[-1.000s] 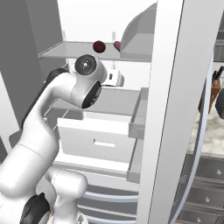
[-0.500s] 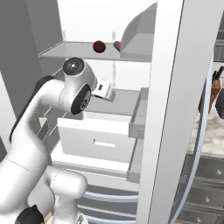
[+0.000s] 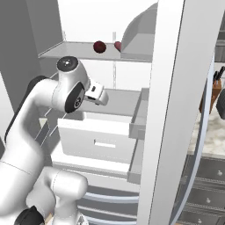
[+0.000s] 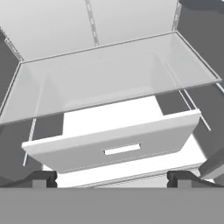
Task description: Move the salami and potato from the second highest shelf to the top shelf to make space. Then, place the pitcher from the counter on the cleared second highest shelf.
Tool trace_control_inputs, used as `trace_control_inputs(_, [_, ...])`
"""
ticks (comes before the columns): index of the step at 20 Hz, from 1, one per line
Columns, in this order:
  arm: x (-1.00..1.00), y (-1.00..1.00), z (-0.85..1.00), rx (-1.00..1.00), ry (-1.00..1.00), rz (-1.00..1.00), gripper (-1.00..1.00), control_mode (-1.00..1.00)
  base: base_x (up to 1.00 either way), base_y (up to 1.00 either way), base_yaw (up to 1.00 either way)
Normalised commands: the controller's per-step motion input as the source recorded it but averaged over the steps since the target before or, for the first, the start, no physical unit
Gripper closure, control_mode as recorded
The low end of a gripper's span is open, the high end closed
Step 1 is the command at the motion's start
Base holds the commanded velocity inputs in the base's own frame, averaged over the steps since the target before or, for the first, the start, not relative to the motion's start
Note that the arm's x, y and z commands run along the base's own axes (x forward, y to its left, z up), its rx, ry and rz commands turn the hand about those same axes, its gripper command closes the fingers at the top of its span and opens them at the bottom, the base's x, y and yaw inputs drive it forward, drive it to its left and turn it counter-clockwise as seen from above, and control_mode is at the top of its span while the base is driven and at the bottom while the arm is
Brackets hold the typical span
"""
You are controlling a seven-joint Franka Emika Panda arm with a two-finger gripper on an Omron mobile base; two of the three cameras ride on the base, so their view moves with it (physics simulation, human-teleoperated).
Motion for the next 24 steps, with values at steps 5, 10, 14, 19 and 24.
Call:
trace_control_inputs(5, [0.02, 0.02, -0.05, 0.00, 0.00, 0.01, -1.00, -1.00, 0.00, 0.00, 0.00])
trace_control_inputs(10, [0.00, 0.00, 0.00, 0.00, 0.00, 0.00, -1.00, 1.00, -0.22, 0.00, -0.01])
trace_control_inputs(14, [0.00, 0.00, 0.00, 0.00, 0.00, 0.00, -1.00, 1.00, -0.77, 0.00, -0.09])
trace_control_inputs(19, [0.00, 0.00, 0.00, 0.00, 0.00, 0.00, -1.00, 1.00, -0.85, 0.00, -0.15])
trace_control_inputs(24, [0.00, 0.00, 0.00, 0.00, 0.00, 0.00, -1.00, 1.00, -0.61, 0.00, -0.22])
